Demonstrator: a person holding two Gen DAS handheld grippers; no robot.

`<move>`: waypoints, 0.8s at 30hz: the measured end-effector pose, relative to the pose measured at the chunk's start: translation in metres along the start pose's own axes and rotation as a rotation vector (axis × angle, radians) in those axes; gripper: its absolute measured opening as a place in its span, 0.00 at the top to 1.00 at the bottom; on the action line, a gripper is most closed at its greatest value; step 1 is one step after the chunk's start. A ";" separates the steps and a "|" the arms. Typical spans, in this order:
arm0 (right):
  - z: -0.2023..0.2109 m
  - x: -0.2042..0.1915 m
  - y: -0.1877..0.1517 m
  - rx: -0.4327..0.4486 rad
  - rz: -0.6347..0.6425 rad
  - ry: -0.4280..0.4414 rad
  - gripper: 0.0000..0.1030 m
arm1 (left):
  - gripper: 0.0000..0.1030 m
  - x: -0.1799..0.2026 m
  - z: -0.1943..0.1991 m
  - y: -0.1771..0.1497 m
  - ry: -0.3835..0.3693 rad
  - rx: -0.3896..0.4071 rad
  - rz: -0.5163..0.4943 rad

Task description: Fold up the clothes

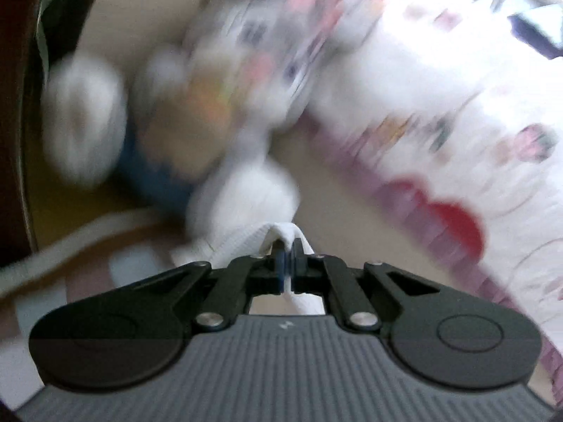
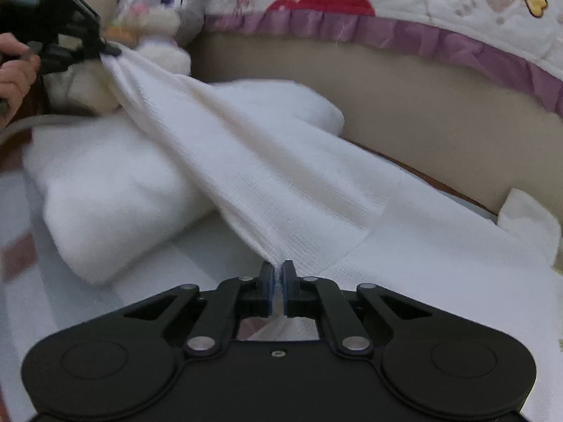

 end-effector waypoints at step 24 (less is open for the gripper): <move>-0.001 0.047 0.016 -0.085 0.347 -0.062 0.50 | 0.56 -0.098 -0.039 -0.055 0.195 -0.224 0.248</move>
Point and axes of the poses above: each gripper's, at about its wrist camera, not at the fingertips, and z roughly against the way its jaws point, x to its right, y to its top, the point moved 9 cm from there along -z, roughly the way its jaws point, and after that the axes turned 13 degrees about z, right-handed, at the moved point
